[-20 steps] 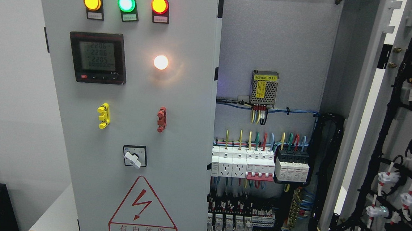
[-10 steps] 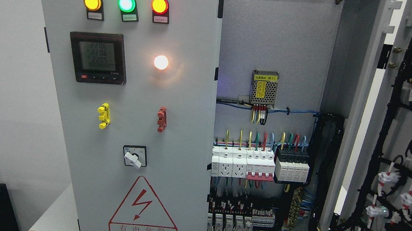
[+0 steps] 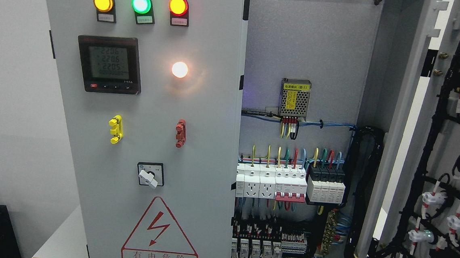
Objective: Open door with both hands
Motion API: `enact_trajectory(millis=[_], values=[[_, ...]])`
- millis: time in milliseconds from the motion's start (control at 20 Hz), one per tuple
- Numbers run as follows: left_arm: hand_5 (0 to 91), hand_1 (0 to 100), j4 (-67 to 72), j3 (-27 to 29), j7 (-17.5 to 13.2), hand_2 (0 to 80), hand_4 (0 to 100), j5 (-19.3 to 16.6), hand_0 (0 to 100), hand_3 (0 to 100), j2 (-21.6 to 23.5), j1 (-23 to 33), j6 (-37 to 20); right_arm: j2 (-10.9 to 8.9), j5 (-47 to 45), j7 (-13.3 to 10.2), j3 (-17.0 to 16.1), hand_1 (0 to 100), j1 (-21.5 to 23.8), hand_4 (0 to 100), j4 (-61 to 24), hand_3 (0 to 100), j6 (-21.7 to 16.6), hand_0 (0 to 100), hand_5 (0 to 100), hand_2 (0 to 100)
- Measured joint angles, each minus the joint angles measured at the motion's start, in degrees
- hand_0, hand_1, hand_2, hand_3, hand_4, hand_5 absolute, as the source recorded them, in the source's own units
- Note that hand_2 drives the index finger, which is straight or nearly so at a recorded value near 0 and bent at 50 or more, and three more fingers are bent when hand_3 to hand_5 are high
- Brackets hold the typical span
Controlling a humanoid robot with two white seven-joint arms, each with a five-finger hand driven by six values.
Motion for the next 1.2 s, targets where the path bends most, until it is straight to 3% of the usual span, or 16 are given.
enact_trajectory(millis=[601, 851, 1201], values=[[0.0, 0, 0.0, 0.04, 0.0, 0.0, 3, 0.0, 0, 0, -0.54, -0.03, -0.01, -4.51, -0.34, 0.13, 7.57, 0, -5.34, 0, -16.01, 0, 0.37, 11, 0, 0], [0.0, 0, 0.0, 0.05, 0.0, 0.0, 3, 0.0, 0, 0, -0.63, -0.04, 0.0, -5.26, -0.41, 0.05, 9.85, 0, -8.06, 0, -21.65, 0, -0.41, 11, 0, 0], [0.0, 0, -0.01, 0.05, 0.0, 0.0, 3, 0.0, 0, 0, -0.72, -0.04, 0.0, -5.35, -0.43, -0.11, 12.74, 0, -12.17, 0, -27.14, 0, -4.37, 11, 0, 0]])
